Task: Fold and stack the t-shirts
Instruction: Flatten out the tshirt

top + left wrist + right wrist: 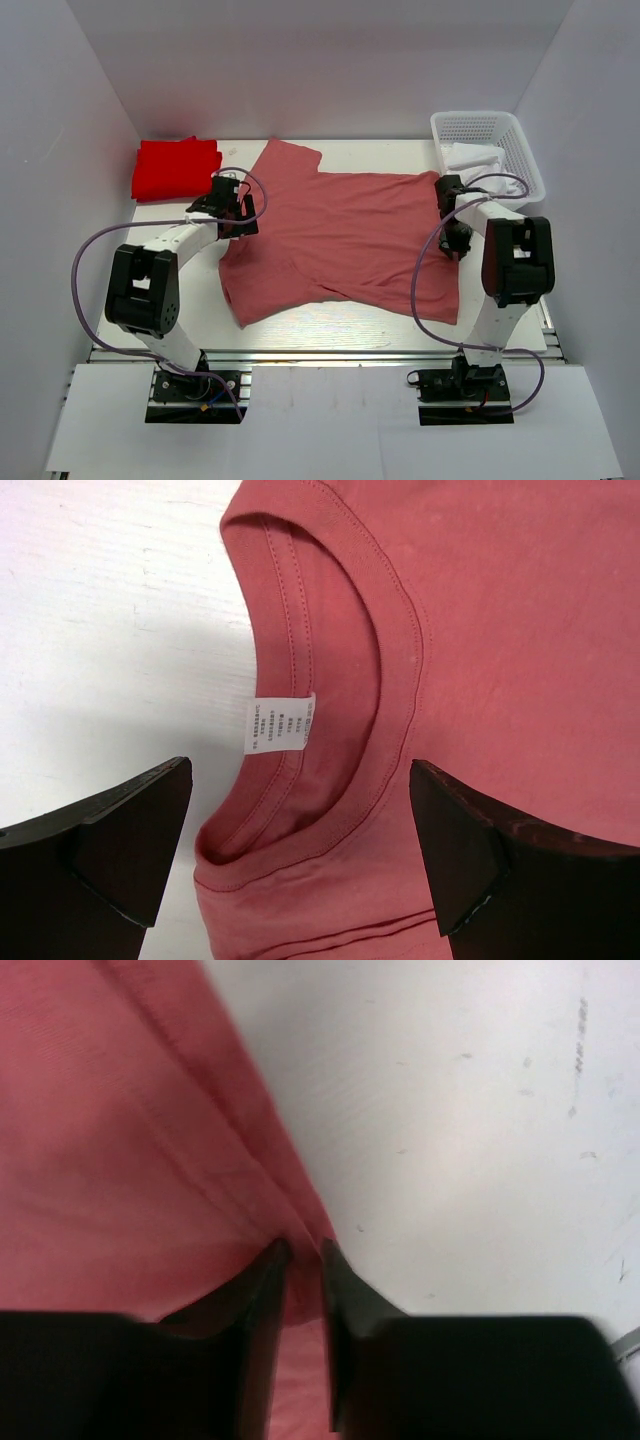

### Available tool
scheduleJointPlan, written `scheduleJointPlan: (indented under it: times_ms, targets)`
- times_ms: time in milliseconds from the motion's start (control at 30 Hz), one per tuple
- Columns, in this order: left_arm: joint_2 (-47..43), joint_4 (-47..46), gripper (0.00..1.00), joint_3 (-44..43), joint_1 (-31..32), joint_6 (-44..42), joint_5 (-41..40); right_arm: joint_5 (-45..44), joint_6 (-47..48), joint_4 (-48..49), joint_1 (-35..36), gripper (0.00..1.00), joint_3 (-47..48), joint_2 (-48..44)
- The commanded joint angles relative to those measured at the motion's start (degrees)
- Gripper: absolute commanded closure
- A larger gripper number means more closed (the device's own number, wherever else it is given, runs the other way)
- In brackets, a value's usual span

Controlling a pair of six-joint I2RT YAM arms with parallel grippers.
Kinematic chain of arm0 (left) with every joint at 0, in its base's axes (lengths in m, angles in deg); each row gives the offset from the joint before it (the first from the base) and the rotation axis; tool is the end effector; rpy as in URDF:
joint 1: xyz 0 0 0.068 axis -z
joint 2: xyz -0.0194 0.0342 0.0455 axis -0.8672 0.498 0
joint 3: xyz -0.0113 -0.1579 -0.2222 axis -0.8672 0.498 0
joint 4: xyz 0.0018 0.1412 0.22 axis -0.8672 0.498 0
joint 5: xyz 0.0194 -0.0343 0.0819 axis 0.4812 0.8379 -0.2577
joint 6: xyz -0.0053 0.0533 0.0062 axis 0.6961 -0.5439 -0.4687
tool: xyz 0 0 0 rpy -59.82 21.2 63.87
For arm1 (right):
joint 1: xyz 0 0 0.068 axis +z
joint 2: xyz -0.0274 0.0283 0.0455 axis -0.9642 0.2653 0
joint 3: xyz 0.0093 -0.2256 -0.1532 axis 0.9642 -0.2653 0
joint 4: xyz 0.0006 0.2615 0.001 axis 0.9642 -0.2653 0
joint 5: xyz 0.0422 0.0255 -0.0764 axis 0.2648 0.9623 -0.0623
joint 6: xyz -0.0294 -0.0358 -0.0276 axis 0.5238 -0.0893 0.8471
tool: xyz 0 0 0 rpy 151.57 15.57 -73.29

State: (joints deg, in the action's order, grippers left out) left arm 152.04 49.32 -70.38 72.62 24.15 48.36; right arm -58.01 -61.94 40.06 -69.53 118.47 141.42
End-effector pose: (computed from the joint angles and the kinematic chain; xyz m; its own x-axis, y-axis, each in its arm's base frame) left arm 0.3319 -0.0656 0.1965 -0.8002 -0.1142 -0.5888 -0.1482 0.9889 0.0097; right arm 0.3501 0.0155 0.1669 -0.8690 0.3017 -0.3921 0.4279 0.8562 -0.2895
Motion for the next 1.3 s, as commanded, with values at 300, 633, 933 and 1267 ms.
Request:
scheduleJointPlan:
  times_ms: [300,633,933,1267]
  targets:
    - [3.4,-2.1,0.0,-7.9,0.1,-0.4,5.2,6.9,7.9,4.9,1.0,0.1,7.8,-7.9]
    - [22.7,-2.0,0.0,-29.2,0.1,-2.9,10.4,18.1,10.3,8.8,3.9,0.1,23.5,9.1]
    - [41.5,6.0,0.0,-50.2,-1.1,-4.0,11.5,22.8,11.1,10.3,3.4,0.1,41.2,27.4]
    - [59.7,16.7,0.0,-75.0,-5.7,-2.4,12.5,31.3,13.5,17.3,3.3,0.1,51.4,36.6]
